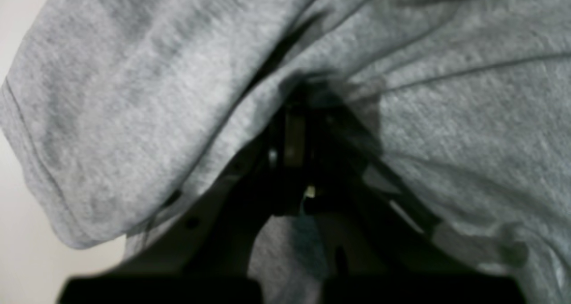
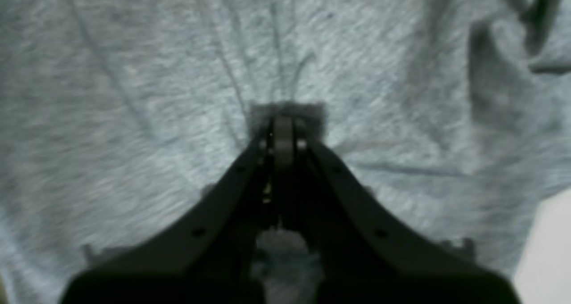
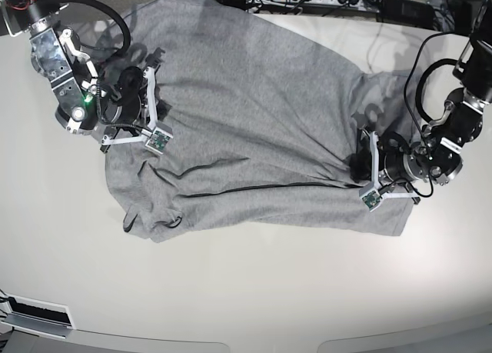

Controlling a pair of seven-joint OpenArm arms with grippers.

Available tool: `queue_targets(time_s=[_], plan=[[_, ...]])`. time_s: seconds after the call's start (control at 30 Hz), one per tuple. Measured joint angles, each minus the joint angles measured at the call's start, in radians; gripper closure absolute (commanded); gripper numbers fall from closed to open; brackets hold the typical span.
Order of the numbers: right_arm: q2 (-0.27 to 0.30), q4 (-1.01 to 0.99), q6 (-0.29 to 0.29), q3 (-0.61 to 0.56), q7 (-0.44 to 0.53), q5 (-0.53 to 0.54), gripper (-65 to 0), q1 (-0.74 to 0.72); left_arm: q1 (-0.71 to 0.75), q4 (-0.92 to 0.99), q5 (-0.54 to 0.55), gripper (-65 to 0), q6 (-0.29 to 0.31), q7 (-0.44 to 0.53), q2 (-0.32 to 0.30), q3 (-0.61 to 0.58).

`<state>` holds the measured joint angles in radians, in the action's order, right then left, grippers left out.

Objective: Layout the t-shirt on the table in an organized manner, then fold the t-shirt properly
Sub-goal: 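Release the hem and regrasp the shirt body with both grippers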

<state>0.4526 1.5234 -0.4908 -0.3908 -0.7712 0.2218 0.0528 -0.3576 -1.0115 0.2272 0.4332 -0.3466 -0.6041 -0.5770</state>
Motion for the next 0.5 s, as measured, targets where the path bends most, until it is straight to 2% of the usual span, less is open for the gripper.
queue_targets(time_s=[0.1,0.23,0.37,0.5], plan=[[-0.001,0.000,0.061,0.000,0.006,-0.046,0.0,0.000,0.000,0.001,0.036,0.0,0.005,-0.011,-0.003,0.000],[0.001,-0.002,0.150,0.000,0.064,-0.085,0.0,0.000,0.000,0.003,0.047,0.0,0.031,-0.013,-0.006,0.001],[-0.015,-0.092,0.166,0.001,0.114,-0.089,0.0,-0.029,0.000,0.003,0.055,0.0,0.032,-0.014,-0.006,0.001],[-0.055,-0.287,0.166,0.006,0.166,-0.077,0.0,-0.143,0.000,0.004,0.078,0.0,0.034,-0.015,-0.008,0.001]])
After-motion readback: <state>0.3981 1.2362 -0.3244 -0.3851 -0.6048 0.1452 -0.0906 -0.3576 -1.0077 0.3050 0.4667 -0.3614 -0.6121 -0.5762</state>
